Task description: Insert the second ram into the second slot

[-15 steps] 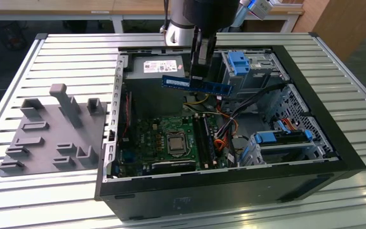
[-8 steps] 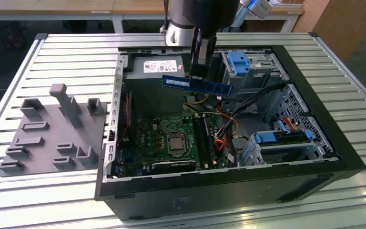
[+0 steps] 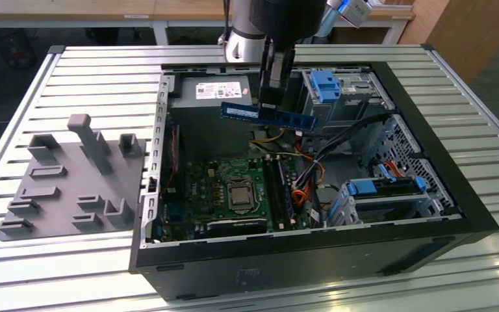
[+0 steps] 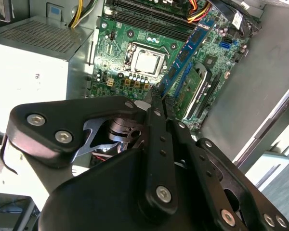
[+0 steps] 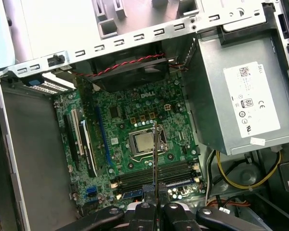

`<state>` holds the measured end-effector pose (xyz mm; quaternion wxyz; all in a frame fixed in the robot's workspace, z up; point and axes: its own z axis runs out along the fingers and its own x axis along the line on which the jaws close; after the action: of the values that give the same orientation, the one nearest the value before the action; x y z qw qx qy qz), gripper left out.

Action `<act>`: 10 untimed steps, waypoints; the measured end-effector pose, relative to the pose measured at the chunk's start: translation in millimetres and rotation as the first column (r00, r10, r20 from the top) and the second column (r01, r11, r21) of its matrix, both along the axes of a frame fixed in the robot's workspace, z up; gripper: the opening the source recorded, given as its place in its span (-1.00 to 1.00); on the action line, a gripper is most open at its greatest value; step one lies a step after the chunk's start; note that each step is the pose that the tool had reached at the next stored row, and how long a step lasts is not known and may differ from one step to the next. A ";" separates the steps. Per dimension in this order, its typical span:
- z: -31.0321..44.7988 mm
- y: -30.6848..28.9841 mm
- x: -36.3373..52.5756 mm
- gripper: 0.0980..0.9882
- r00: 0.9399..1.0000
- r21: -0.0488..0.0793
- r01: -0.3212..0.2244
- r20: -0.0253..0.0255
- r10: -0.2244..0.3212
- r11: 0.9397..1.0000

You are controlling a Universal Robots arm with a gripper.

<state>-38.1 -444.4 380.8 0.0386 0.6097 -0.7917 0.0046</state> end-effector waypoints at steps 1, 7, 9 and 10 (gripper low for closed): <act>0.0 0.0 0.0 -0.91 1.000 0.000 0.001 0.000 -0.001 1.000; 0.0 0.0 0.0 -0.91 1.000 0.000 0.017 0.000 -0.017 1.000; 0.0 0.0 0.0 -0.91 1.000 0.000 0.024 0.000 -0.024 1.000; 0.0 0.0 0.0 -0.91 1.000 0.000 0.026 0.000 -0.026 1.000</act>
<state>-38.1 -444.4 380.8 0.0387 0.5993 -0.7996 0.0041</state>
